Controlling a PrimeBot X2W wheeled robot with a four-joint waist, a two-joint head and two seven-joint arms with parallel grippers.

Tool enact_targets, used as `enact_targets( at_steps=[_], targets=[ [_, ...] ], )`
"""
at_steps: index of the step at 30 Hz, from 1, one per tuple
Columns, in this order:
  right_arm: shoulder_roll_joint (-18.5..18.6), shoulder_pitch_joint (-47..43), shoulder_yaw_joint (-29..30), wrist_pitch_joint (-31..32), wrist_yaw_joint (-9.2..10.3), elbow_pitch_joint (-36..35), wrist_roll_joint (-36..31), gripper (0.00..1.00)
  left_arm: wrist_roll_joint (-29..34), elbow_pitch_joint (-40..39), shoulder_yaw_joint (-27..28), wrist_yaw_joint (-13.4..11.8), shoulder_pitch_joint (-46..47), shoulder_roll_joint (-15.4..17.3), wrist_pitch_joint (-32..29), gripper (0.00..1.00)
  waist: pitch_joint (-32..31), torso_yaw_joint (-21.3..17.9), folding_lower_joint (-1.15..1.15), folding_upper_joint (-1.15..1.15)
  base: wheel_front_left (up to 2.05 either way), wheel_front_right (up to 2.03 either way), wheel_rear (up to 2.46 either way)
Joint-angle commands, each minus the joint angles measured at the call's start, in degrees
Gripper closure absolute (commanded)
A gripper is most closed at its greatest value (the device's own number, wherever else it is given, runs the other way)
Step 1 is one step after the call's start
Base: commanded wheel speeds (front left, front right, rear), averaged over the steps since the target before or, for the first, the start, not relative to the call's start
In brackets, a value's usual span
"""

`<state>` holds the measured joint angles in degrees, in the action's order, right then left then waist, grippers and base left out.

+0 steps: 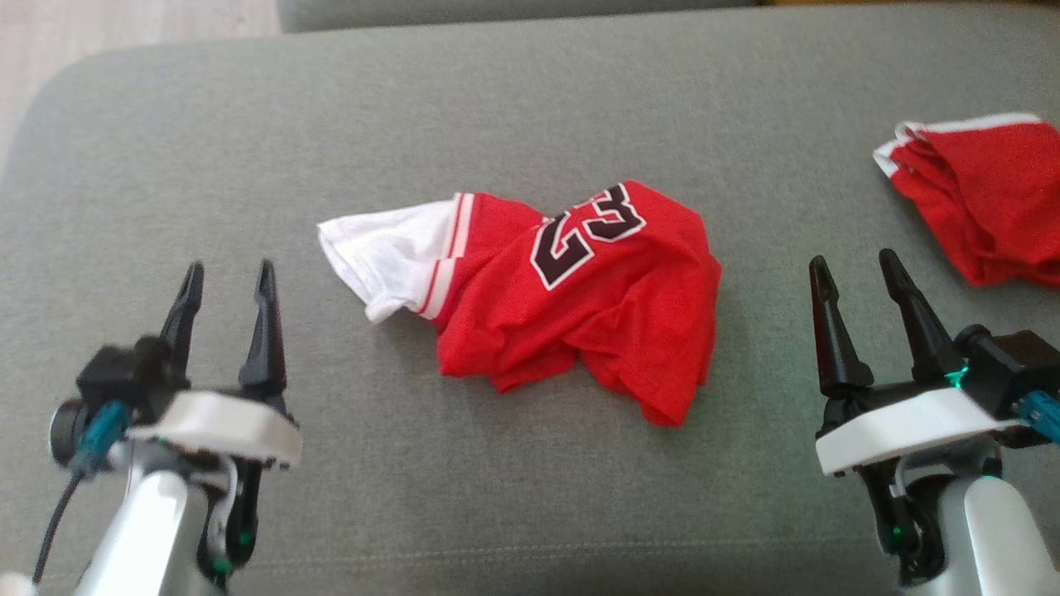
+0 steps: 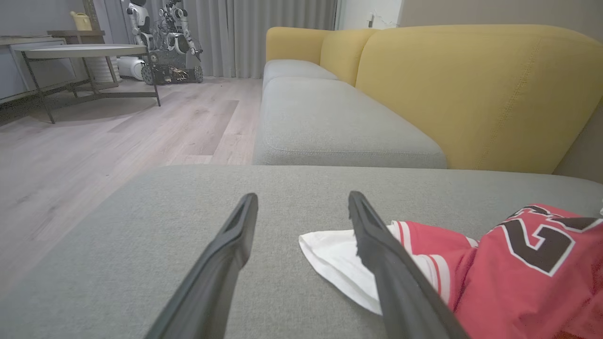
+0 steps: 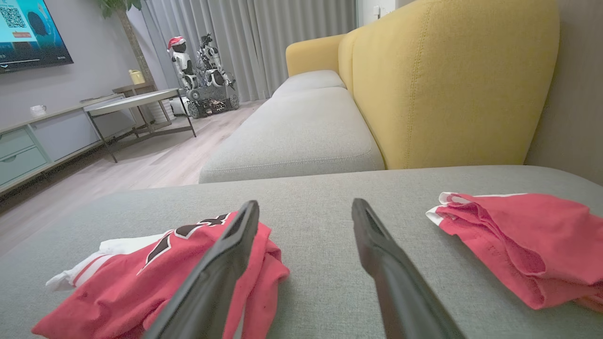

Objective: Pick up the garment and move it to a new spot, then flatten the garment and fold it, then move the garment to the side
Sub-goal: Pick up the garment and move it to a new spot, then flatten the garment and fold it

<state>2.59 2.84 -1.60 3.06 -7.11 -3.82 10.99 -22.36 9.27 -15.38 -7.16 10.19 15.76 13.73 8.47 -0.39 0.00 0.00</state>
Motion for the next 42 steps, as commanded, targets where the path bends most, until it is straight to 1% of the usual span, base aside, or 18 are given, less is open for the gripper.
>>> enact_targets(
  at_steps=[1, 12, 22, 42],
  targets=[
    [0.3, 0.7, -1.2, 0.2, -0.37, -2.2, -0.3, 0.0, -0.5, -2.5, 2.5, -0.2, 0.8, 1.8, 0.5, 0.0, -1.2, 1.0, 0.0, 0.0, 0.0, 0.0, 0.0],
    [0.3, -2.6, -1.0, 1.4, -0.37, -2.5, -0.6, 0.0, -0.5, -5.3, 0.8, 0.0, -4.6, 3.0, -1.0, 0.0, -4.7, 1.1, 0.0, 0.0, 0.0, 0.0, 0.0],
    [0.3, -6.5, -1.1, 2.7, -0.37, -3.3, -0.4, 0.0, -0.1, -8.0, -0.7, -1.3, -9.7, 3.8, -2.7, 0.0, -8.4, 1.0, 0.0, 0.0, 0.0, 0.0, 0.0],
    [0.3, -7.2, -1.3, 3.6, -0.37, -4.3, -0.4, 0.0, -0.4, -9.2, -1.4, -2.1, -10.4, 4.2, -3.0, 0.0, -8.6, 0.9, 0.0, 0.0, 0.0, 0.0, 0.0]
  ],
)
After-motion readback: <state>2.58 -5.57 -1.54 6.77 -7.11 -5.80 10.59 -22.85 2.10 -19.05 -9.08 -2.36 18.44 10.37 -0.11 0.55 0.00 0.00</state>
